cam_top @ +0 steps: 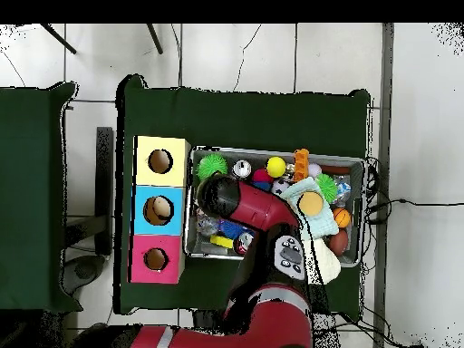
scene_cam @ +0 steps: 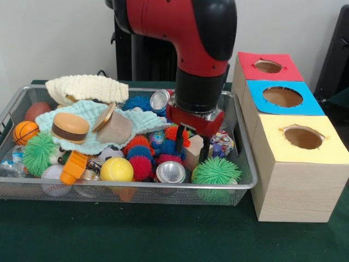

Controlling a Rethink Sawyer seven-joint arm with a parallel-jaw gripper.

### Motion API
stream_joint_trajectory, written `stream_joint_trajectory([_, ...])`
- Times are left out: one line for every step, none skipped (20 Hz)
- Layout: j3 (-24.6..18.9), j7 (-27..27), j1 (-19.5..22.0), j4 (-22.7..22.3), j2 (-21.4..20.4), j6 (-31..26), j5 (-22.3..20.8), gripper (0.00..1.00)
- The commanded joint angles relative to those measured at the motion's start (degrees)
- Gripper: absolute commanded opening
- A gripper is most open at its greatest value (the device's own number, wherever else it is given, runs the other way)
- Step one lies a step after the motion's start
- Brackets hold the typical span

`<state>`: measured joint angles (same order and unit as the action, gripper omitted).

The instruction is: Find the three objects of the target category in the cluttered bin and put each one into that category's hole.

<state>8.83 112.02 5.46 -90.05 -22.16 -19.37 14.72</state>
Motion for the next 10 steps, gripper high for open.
stream_joint_trajectory([-4.34, 0.97, 3.41, 12.42, 9.56, -6.81, -1.62, 1.0])
stream_joint_trajectory([-4.57, 0.54, 3.69, 13.34, 10.33, -6.57, -1.88, 1.0])
stream_joint_trajectory([-4.39, 0.78, 3.54, 13.65, 10.56, -6.42, -1.96, 1.0])
stream_joint_trajectory([-4.27, 1.31, 3.25, 12.92, 9.98, -6.6, -1.97, 1.0])
stream_joint_trajectory([-4.51, 2.08, 2.75, 10.67, 8.22, -7.27, -1.84, 1.0])
stream_joint_trajectory([-4.75, 2.86, 2.24, 8.41, 6.46, -7.93, -1.7, 1.0])
stream_joint_trajectory([-3.97, 4.72, 0.62, 5.19, 3.89, -8.1, -1.39, 1.0])
stream_joint_trajectory([-3.66, 6.24, -0.6, 2.21, 1.82, -7.47, -1.09, 1.0])
stream_joint_trajectory([-3.35, 7.75, -1.82, -0.76, -0.24, -6.83, -0.78, 1.0])
stream_joint_trajectory([-3.94, 8.19, -2.01, -3.0, -1.53, -5.57, -0.64, 1.0])
